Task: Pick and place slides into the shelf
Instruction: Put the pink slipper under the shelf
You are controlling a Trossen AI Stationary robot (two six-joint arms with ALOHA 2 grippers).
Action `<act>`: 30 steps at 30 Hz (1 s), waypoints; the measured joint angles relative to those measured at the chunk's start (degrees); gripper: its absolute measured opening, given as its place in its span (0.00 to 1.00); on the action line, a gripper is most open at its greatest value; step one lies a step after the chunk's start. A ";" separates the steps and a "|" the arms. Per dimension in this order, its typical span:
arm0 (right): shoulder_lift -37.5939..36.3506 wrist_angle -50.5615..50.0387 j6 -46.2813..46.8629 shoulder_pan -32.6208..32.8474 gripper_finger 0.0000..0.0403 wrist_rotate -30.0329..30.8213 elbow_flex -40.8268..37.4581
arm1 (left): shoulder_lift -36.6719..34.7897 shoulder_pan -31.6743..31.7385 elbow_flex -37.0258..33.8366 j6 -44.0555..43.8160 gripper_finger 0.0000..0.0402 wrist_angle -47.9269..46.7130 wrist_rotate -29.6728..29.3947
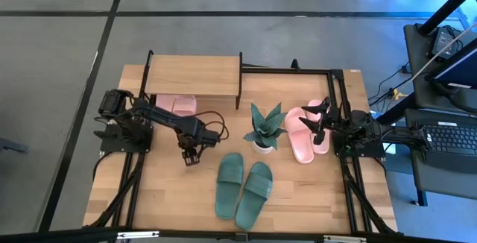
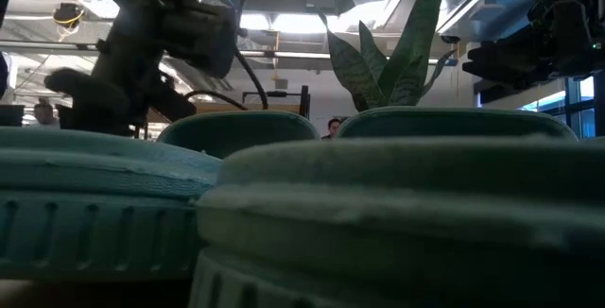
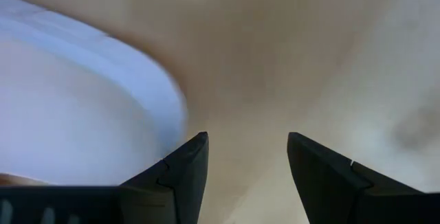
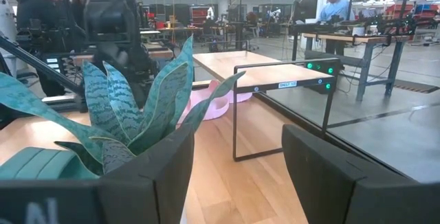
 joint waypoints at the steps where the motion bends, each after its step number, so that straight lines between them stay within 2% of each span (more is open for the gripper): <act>1: 0.00 -0.01 0.02 -0.01 0.55 0.00 0.00 | 0.00 0.61 -0.14 0.41 0.47 -0.04 0.17; 17: 0.00 0.00 -0.11 -0.01 0.55 0.00 0.00 | 0.00 8.94 -2.05 2.93 0.47 -0.17 -1.59; 30: 0.00 -0.01 -0.11 0.00 0.55 0.00 0.00 | 0.00 18.51 -2.06 4.52 0.47 -0.64 -4.50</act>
